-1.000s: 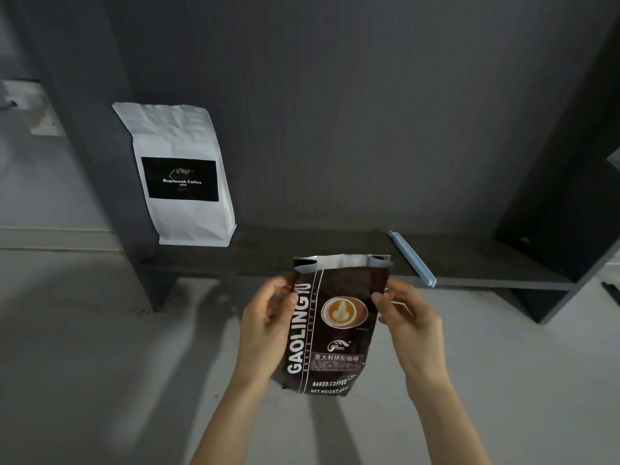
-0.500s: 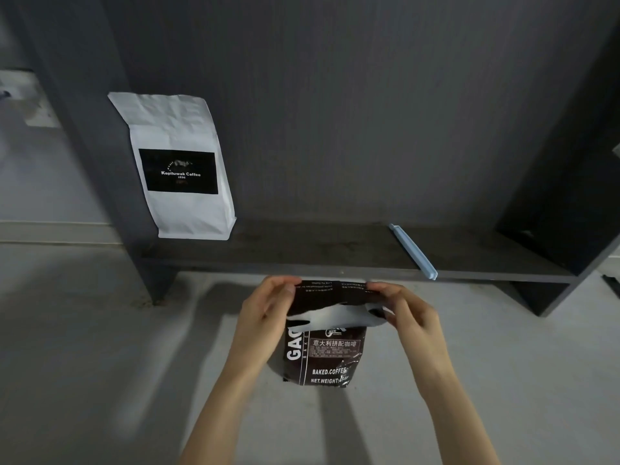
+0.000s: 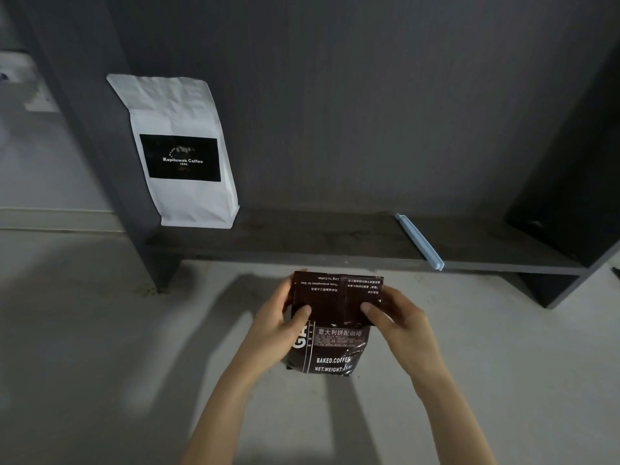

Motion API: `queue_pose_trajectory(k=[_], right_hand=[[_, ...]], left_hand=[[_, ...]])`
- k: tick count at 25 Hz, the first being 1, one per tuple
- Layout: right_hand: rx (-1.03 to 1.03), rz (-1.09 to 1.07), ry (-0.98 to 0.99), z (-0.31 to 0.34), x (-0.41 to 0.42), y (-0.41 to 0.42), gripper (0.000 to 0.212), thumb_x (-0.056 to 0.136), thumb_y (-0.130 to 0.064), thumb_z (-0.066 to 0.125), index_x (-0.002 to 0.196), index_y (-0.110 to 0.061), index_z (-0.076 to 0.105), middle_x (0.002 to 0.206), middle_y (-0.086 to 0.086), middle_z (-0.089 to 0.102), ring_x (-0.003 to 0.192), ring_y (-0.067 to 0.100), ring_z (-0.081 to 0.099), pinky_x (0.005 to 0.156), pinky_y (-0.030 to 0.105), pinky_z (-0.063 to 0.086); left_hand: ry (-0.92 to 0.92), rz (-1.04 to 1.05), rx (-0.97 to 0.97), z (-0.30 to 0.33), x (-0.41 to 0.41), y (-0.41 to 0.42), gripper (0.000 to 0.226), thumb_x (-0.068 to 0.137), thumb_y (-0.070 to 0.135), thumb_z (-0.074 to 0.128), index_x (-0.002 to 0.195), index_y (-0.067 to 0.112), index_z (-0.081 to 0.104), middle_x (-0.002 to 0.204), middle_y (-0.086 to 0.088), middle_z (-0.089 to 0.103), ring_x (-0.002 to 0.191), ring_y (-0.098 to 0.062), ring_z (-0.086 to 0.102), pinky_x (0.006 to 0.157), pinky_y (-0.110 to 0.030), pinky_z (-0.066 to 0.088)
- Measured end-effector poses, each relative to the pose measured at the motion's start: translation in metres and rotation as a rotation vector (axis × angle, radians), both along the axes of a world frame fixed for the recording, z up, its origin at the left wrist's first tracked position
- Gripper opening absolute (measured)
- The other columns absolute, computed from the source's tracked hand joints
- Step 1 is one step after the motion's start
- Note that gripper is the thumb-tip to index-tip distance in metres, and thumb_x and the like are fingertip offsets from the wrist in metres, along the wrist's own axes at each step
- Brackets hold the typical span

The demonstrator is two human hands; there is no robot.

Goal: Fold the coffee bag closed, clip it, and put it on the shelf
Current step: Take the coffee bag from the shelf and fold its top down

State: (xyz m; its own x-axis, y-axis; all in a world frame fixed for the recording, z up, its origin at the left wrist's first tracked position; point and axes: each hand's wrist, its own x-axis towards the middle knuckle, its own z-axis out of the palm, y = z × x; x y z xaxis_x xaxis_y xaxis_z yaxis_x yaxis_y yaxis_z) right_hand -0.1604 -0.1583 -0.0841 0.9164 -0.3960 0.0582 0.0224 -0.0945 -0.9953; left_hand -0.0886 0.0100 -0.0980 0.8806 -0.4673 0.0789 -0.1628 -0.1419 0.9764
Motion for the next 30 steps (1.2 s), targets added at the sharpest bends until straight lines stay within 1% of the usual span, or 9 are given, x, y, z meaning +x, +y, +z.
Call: queue_pose_trajectory(k=[1,3,5,8,11,15,21,26,30], right_hand=[[-0.022,-0.033,0.007,-0.003,0.001,0.0,0.025,0.08,-0.007,0.061,0.092,-0.029,0.06,0.095,-0.007,0.068,0.095,0.009,0.062,0.07,0.005,0.05],[-0.041,-0.092,0.012,-0.008,0.003,0.0,0.02,0.079,-0.01,0.063,0.086,-0.029,0.061,0.092,-0.006,0.069,0.092,0.009,0.063,0.067,0.007,0.05],[-0.056,-0.136,0.02,-0.013,0.006,0.001,0.011,0.079,-0.012,0.063,0.082,-0.023,0.063,0.085,0.0,0.069,0.087,0.014,0.064,0.065,0.014,0.051],[-0.073,-0.195,0.032,-0.019,0.012,0.003,0.001,0.08,-0.014,0.063,0.08,-0.014,0.062,0.076,0.005,0.064,0.077,0.014,0.062,0.057,0.009,0.048],[-0.063,-0.21,0.024,-0.022,0.012,0.005,0.005,0.079,-0.015,0.063,0.084,-0.017,0.063,0.079,0.007,0.066,0.068,0.002,0.062,0.057,0.009,0.049],[0.005,-0.125,-0.003,-0.023,0.007,0.001,0.021,0.08,-0.006,0.061,0.088,-0.025,0.065,0.085,-0.003,0.07,0.07,-0.004,0.063,0.063,0.009,0.05],[-0.046,-0.208,0.003,-0.016,0.008,0.0,0.019,0.078,-0.007,0.064,0.095,-0.014,0.068,0.082,-0.008,0.069,0.068,-0.012,0.062,0.059,0.003,0.047],[-0.042,-0.223,-0.009,-0.007,0.013,-0.013,0.02,0.078,-0.007,0.064,0.095,-0.016,0.069,0.083,-0.008,0.069,0.072,-0.006,0.063,0.062,0.006,0.05],[0.081,-0.213,0.021,-0.016,0.01,-0.018,0.02,0.079,-0.007,0.062,0.092,-0.021,0.068,0.085,-0.011,0.069,0.076,-0.002,0.064,0.059,0.006,0.048]], left_hand=[[-0.016,0.018,0.01,-0.002,0.001,0.0,0.042,0.078,0.019,0.056,0.116,0.034,0.045,0.114,0.012,0.058,0.111,0.0,0.053,0.098,-0.02,0.039],[-0.039,0.075,-0.019,-0.005,0.001,-0.002,0.031,0.074,0.022,0.056,0.101,0.038,0.051,0.106,0.017,0.061,0.101,0.009,0.056,0.092,-0.012,0.042],[-0.063,0.14,-0.042,-0.007,0.0,-0.005,0.033,0.08,0.012,0.059,0.092,0.042,0.052,0.101,0.02,0.061,0.093,0.014,0.057,0.084,-0.004,0.042],[-0.081,0.202,-0.059,-0.014,-0.001,-0.008,0.035,0.082,0.007,0.058,0.089,0.041,0.055,0.097,0.02,0.065,0.091,0.008,0.06,0.081,-0.007,0.045],[-0.073,0.252,-0.088,-0.019,0.0,-0.009,0.03,0.081,0.01,0.059,0.086,0.039,0.059,0.083,0.025,0.07,0.087,0.005,0.063,0.076,-0.009,0.047],[-0.061,0.264,-0.135,-0.021,-0.001,-0.011,0.026,0.082,0.011,0.059,0.089,0.036,0.061,0.085,0.031,0.069,0.088,0.003,0.064,0.075,-0.01,0.049],[-0.045,0.243,-0.133,-0.016,0.0,-0.011,0.028,0.082,0.011,0.059,0.081,0.039,0.063,0.077,0.031,0.07,0.081,0.005,0.064,0.07,-0.01,0.05],[-0.069,0.252,-0.168,-0.017,0.005,-0.025,0.032,0.081,0.009,0.06,0.078,0.04,0.064,0.074,0.033,0.069,0.08,0.009,0.063,0.072,-0.007,0.048],[-0.074,0.246,-0.129,-0.026,0.008,-0.035,0.019,0.079,0.022,0.061,0.081,0.04,0.067,0.08,0.032,0.07,0.087,0.001,0.065,0.08,-0.019,0.05]])
